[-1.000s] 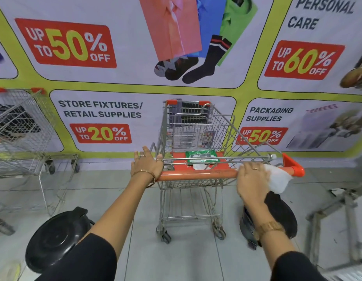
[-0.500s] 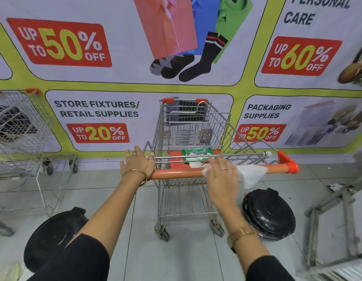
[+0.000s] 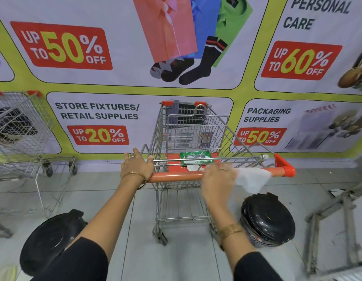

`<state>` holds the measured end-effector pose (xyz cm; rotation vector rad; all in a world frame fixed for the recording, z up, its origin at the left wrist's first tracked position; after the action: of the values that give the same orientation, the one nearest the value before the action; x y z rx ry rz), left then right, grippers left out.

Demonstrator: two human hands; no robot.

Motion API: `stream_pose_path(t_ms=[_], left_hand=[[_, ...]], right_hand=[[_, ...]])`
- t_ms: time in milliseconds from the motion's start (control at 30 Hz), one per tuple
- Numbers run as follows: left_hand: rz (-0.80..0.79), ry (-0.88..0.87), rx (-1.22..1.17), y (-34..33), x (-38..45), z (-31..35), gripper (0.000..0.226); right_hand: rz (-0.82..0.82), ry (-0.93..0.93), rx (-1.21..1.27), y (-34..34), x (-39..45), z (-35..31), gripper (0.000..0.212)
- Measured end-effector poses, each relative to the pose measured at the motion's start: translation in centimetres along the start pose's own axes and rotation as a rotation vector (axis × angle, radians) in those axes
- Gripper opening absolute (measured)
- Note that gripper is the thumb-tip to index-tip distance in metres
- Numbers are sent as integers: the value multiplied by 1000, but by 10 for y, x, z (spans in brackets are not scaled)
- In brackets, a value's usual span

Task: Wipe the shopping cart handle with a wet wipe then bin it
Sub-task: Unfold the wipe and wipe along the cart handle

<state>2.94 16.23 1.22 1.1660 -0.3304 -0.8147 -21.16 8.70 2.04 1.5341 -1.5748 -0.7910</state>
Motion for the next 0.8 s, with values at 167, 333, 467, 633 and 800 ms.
stream_pose_path(t_ms=[167, 333, 467, 633, 800], left_hand=[[0, -7, 39, 4, -1, 0, 66], [-28, 5, 26, 6, 1, -8, 64], [-27, 12, 20, 5, 1, -7, 64], [-24, 18, -19, 2, -2, -3, 65], [-2, 31, 4, 6, -5, 0, 65]], right_hand=[[18, 309, 53, -20, -43, -65, 42], [-27, 434, -2, -5, -25, -21, 37], [55, 225, -82, 33, 28, 65, 36], [171, 58, -3, 54, 49, 93, 39], [74, 63, 6, 19, 21, 40, 41]])
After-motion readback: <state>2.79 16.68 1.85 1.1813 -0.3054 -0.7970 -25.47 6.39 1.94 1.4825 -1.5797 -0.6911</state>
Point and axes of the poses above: each hand's wrist, its own x-axis towards the middle knuckle, its own y-axis out of the back of the hand, z = x × y, the point moved 7 cm from there along x, towards the middle knuckle, and after that the axes turned 2 degrees about -y, right-handed, at the moved point
